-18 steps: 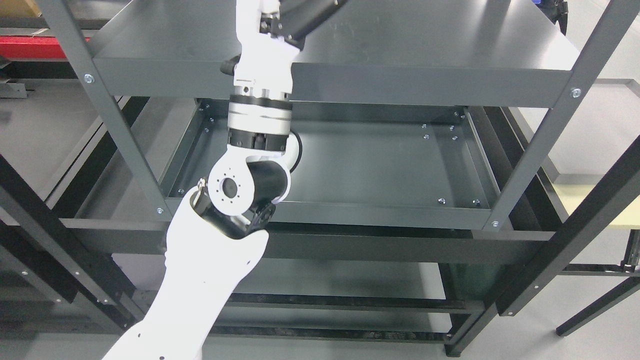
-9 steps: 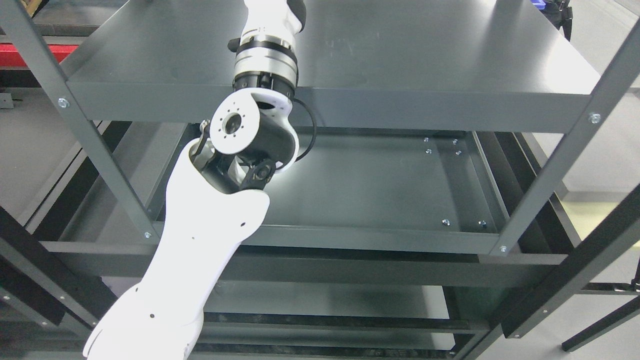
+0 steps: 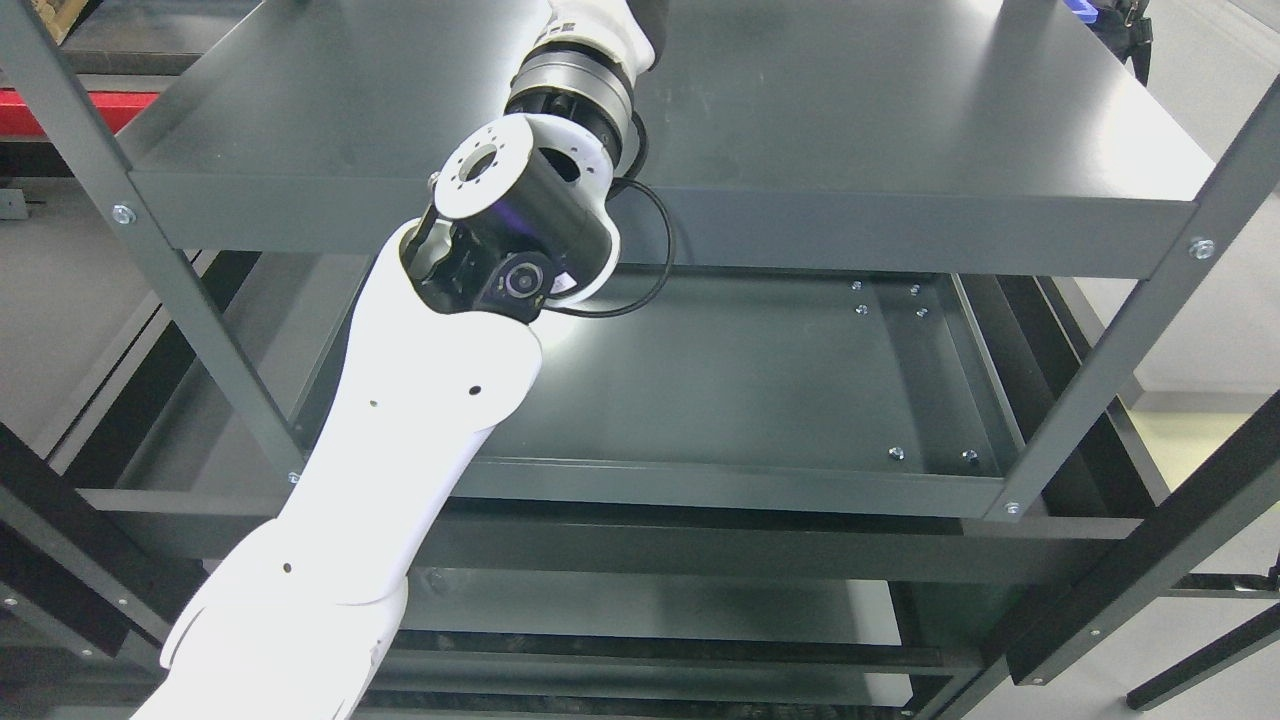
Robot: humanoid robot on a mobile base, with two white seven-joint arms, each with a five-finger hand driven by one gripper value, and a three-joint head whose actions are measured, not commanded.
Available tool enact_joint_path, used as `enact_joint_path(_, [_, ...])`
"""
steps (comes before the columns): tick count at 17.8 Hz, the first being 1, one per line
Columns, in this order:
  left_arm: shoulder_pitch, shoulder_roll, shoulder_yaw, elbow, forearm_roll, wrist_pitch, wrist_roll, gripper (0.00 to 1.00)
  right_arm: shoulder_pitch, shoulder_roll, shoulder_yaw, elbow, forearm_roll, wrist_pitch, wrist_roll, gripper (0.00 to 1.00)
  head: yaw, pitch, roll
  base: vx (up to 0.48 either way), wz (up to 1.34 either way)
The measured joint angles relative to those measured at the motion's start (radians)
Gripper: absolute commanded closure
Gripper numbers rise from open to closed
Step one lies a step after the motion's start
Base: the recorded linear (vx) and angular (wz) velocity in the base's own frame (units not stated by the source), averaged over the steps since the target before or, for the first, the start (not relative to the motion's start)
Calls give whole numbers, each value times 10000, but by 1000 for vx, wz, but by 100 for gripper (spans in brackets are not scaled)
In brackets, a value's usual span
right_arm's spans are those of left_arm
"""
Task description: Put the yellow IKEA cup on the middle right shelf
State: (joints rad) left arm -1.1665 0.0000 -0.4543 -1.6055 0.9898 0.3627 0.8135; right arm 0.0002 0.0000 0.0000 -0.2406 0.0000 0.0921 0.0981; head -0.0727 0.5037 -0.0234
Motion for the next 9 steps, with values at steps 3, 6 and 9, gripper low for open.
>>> enact_joint_path(3, [-214,0,-103,419,445,148,101,98,-1,0,0,0,0,0,0,1,0,0,0,0,0])
enact_joint_path(6, [-341,0,-174,746,563,368,150,84,-1,0,0,0,0,0,0,1,0,0,0,0,0])
enact_joint_path(9, [-446,0,-287,979,194,698,162,68,-1,0,0,0,0,-2,0,1,0,0,0,0,0])
